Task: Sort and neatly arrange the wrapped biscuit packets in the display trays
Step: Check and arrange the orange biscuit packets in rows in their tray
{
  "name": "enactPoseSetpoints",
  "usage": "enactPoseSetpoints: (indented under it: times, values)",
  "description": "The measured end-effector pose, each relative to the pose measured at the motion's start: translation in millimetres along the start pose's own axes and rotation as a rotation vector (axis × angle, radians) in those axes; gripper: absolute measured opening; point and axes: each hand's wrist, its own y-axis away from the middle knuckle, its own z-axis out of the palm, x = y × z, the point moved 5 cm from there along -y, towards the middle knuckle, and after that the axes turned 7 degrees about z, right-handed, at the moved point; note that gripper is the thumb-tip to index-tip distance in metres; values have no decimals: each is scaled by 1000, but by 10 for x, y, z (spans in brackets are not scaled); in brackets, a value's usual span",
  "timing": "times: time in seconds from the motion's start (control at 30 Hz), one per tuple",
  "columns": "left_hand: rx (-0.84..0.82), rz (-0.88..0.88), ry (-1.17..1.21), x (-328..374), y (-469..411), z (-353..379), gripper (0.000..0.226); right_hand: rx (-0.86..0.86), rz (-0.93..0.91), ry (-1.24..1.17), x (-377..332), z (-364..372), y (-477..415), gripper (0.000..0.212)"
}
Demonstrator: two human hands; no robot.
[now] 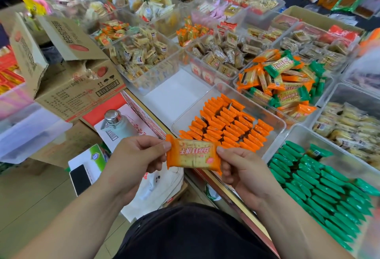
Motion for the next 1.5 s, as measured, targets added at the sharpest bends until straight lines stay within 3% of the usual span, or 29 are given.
enactPoseSetpoints:
  times: [0.13,0.27,0.4,0.57,0.67,0.8,0.9,1.0,1.1,1.13,1.2,1.33,1.4,1.5]
  values:
    - [-6,-95,58,-63,-50,15,25,1,21,-22,21,2,-27,32]
    - [-20,37,-57,-41,-83,23,20,58,-27,50,-51,2,-36,16]
    - [-64,152,-251,-105,-182,55,22,79,-11,-27,-55,-31,-142,28]
    - [-287,136,-500,-495,-435,190,29,242,-66,117,8,-164,-400,9]
    - [-243,181,-590,-678,-739,172,17,370,-121,244,27,-288,-580,14]
    - [-247,352,-888,-764,-1312,229,5,520,-182,319,71,-462,-780,33]
    - [-411,502,-1187,-795,-1752,468,16,589,-217,431,107,-532,-873,29]
    - [-629,526,-1597,-842,-2069,742,22,597,-257,503,127,-501,-912,22]
    - [-784,568,-1826,-842,-2163,958,15,587,-295,492,168,-484,-951,20]
    - [-822,588,-1885,-843,-2173,1003,23,586,-293,486,188,-491,-968,20]
    - [-889,655,-1956,-864,-2199,1064,33,583,-277,460,216,-508,-996,21]
    - [-1072,911,-1973,-998,-2248,1090,14,534,-262,422,243,-505,-1050,24]
    - [-1107,1084,-1917,-1035,-2272,1092,15,509,-244,436,269,-497,-1090,24]
    - [-1067,1188,-1921,-1051,-2363,1114,21,465,-237,464,280,-431,-1154,23]
